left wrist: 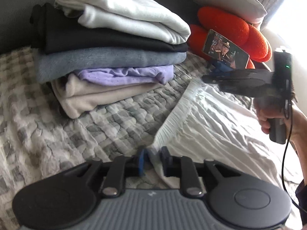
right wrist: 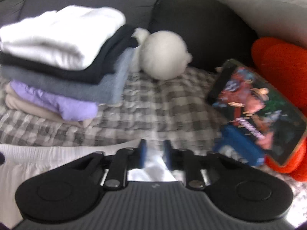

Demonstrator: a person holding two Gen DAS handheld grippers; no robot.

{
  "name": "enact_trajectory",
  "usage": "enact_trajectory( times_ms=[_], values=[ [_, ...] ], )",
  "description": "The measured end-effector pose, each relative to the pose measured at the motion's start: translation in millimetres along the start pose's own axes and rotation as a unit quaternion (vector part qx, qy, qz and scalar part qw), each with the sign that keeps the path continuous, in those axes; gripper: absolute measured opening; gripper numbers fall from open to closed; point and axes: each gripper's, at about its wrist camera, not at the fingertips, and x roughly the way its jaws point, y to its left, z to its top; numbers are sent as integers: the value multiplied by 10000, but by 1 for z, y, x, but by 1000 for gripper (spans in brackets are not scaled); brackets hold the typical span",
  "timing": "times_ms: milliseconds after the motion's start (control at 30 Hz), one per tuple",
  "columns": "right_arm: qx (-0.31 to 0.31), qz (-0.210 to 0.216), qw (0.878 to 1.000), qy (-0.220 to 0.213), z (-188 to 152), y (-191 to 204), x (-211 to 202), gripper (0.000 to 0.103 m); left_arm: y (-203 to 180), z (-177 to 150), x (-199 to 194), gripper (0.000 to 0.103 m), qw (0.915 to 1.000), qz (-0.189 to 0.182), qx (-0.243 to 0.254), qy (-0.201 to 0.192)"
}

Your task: Fold clothes

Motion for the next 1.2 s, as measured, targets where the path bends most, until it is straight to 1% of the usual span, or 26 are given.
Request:
enact_trajectory(
  times_ms=[33,67,100,133,200,300,333,400,467,533,600,667,733,800,867,900,933,1000,1067,1133,1200],
  values=[
    [15,-9,10000,-4,1,-7,-10,41,2,1,-1,36,10000,-40,-40,26],
    [29,-17,10000,-8,3,-13,-19,43,3,3,-3,40,9999,-80,-81,53],
    [53,-52,10000,49,2,-18,-31,44,4,5,-6,48,10000,-33,-79,47],
    [78,-92,9999,120,1,-22,-43,44,5,6,-9,52,10000,44,-29,2],
    [379,-176,9988,251,-6,-30,-70,44,6,10,-16,54,9998,163,76,-100],
    [1127,145,9925,440,-40,-33,-118,44,8,17,-20,54,9996,144,127,-206],
    [1363,211,9889,560,-54,-31,-129,44,5,18,-19,54,9995,113,169,-224],
    [1973,348,9768,760,-89,-27,-153,44,-1,19,-18,54,9993,46,256,-259],
    [2716,588,9565,883,-122,-26,-170,44,-10,22,-14,54,9991,-66,327,-265],
    [3234,714,9392,906,-149,-19,-178,44,-20,24,-8,54,9986,-141,429,-285],
    [3449,697,9322,844,-165,-13,-188,45,-31,27,-3,54,9979,-214,532,-305],
    [3583,744,9277,737,-176,-10,-192,45,-40,30,3,54,9970,-179,669,-353],
    [3476,850,9311,711,-178,-2,-192,45,-49,31,8,54,9952,-204,871,-402],
    [3341,961,9351,693,-180,5,-193,45,-57,32,16,54,9940,-201,1011,-359],
    [3171,907,9418,650,-178,10,-192,45,-64,32,24,54,9927,-197,1149,-311],
    [3116,824,9444,646,-178,12,-190,34,-66,32,27,54,9927,-210,1157,-284],
    [3067,728,9468,647,-177,13,-187,5,-68,33,30,55,9927,-223,1161,-257],
    [2859,615,9540,662,-176,20,-187,3,-71,33,36,55,9926,-250,1167,-203],
    [2787,450,9572,636,-177,23,-197,3,-72,31,38,56,9921,-210,1228,-174],
    [2827,368,9567,593,-181,24,-208,3,-73,30,40,58,9914,-168,1292,-146],
    [2860,376,9554,634,-187,27,-214,3,-74,28,41,60,9906,-125,1355,-118]
  ],
)
